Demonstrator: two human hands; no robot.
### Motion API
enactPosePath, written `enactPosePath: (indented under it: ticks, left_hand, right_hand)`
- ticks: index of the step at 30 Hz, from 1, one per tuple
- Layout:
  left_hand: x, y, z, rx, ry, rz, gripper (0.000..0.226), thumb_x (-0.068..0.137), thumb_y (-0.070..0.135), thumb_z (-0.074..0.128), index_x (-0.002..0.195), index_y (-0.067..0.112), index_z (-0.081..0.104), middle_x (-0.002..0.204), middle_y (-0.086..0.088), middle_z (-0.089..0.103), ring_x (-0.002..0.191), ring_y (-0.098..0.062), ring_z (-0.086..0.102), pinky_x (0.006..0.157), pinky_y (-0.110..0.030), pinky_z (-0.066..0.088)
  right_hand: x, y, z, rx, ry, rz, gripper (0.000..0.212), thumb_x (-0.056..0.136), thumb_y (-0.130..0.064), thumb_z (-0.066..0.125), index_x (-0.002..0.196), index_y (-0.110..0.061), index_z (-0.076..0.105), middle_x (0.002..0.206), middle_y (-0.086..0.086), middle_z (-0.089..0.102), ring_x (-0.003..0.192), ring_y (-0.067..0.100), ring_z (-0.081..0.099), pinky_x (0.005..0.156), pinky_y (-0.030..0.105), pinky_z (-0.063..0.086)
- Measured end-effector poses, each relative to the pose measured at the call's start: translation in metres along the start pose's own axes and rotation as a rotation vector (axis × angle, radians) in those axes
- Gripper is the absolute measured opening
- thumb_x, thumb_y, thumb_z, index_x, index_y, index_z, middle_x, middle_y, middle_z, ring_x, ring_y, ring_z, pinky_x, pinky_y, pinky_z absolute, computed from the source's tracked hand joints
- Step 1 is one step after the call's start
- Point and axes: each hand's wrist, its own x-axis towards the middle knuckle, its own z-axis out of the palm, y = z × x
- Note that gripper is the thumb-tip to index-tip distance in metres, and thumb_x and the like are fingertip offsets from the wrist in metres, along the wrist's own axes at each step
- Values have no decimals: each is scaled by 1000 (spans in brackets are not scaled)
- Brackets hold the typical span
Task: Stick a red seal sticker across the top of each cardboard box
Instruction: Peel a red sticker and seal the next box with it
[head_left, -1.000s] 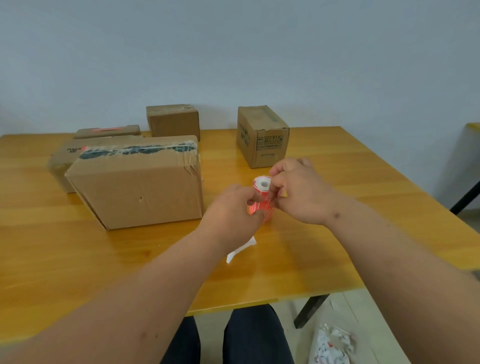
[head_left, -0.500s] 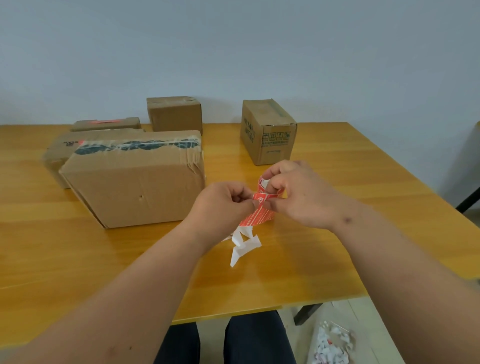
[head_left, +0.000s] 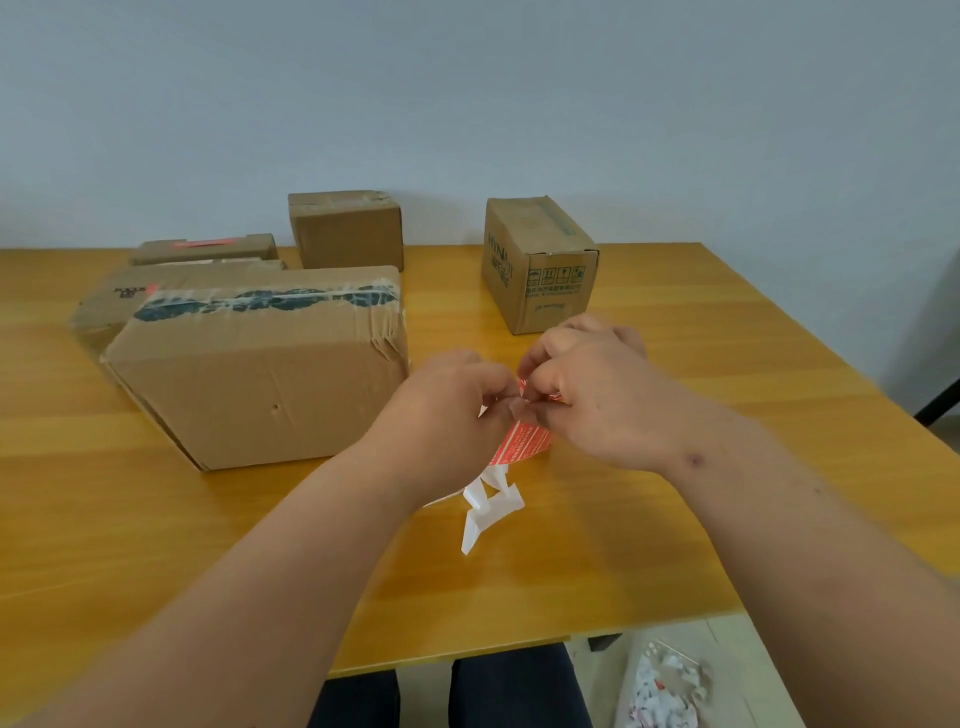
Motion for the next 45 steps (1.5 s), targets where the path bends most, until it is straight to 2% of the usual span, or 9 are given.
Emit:
enactPosePath:
  ticks: [2, 6, 14, 20, 26, 32, 38, 42, 45]
  left_hand:
    - [0, 1, -1, -57, -7, -45, 17, 95, 25, 56, 80, 22, 64, 80, 9, 49, 74, -3, 44, 62, -14, 33]
    - [-1, 5, -3, -191, -55, -135, 20, 96, 22, 56, 81, 14, 66, 77, 7, 53, 64, -5, 44, 61, -21, 40]
    - [-1, 4, -2, -308, -87, -190, 19, 96, 19, 56, 80, 13, 65, 79, -3, 55, 62, -8, 43, 60, -26, 39]
    - [-2, 1, 0, -398, -115, -229, 19, 97, 18, 55, 81, 10, 63, 73, 1, 51, 59, -6, 40, 55, -17, 37]
    - [-2, -1, 1, -470, -138, -237, 20, 97, 18, 56, 78, 12, 62, 74, -2, 52, 66, -12, 44, 64, -29, 39]
    - [-2, -1, 0, -523, -141, -226, 18, 97, 15, 56, 82, 6, 62, 74, -6, 51, 67, -15, 43, 63, -30, 38]
    - [-2, -2, -1, -582, -138, -248, 18, 96, 16, 57, 82, 6, 62, 73, -7, 50, 68, -18, 42, 65, -34, 36]
    - [-1, -2, -6, -601, -160, -255, 23, 97, 22, 57, 76, 15, 64, 71, -4, 57, 69, -18, 48, 67, -32, 40]
    - [0, -2, -7, -554, -195, -246, 26, 97, 30, 55, 77, 16, 64, 77, -10, 65, 73, -18, 54, 73, -35, 46]
  right_hand:
    - [0, 1, 0, 16, 11, -2, 21, 89, -41, 61, 92, -27, 75, 114, -17, 55, 124, 12, 28, 104, 36, 16]
    - [-1, 3, 1, 23, 17, -23, 16, 87, -40, 65, 85, -27, 75, 108, -18, 57, 120, 11, 31, 102, 37, 17]
    - [1, 4, 4, 40, 25, -39, 18, 85, -39, 68, 79, -24, 74, 101, -22, 56, 116, 8, 34, 101, 39, 18]
    - [0, 7, 5, 64, 36, -54, 17, 84, -38, 68, 79, -24, 74, 99, -23, 57, 115, 7, 35, 99, 37, 17]
    - [1, 8, 4, 97, 23, -66, 18, 84, -37, 69, 76, -21, 74, 95, -25, 55, 114, 6, 36, 99, 38, 19]
    - [2, 8, 1, 177, -1, -50, 18, 83, -35, 71, 74, -20, 73, 93, -24, 55, 111, 5, 38, 103, 38, 20]
    - [2, 9, 1, 243, 23, -51, 17, 81, -33, 74, 68, -22, 71, 87, -24, 57, 107, 5, 42, 103, 46, 27]
    - [4, 11, -3, 256, 5, -10, 15, 78, -41, 75, 74, -26, 75, 94, -21, 61, 109, 5, 42, 103, 46, 27]
    - [6, 11, -7, 217, -32, 17, 16, 74, -44, 77, 79, -29, 73, 102, -21, 60, 114, 6, 41, 103, 44, 29]
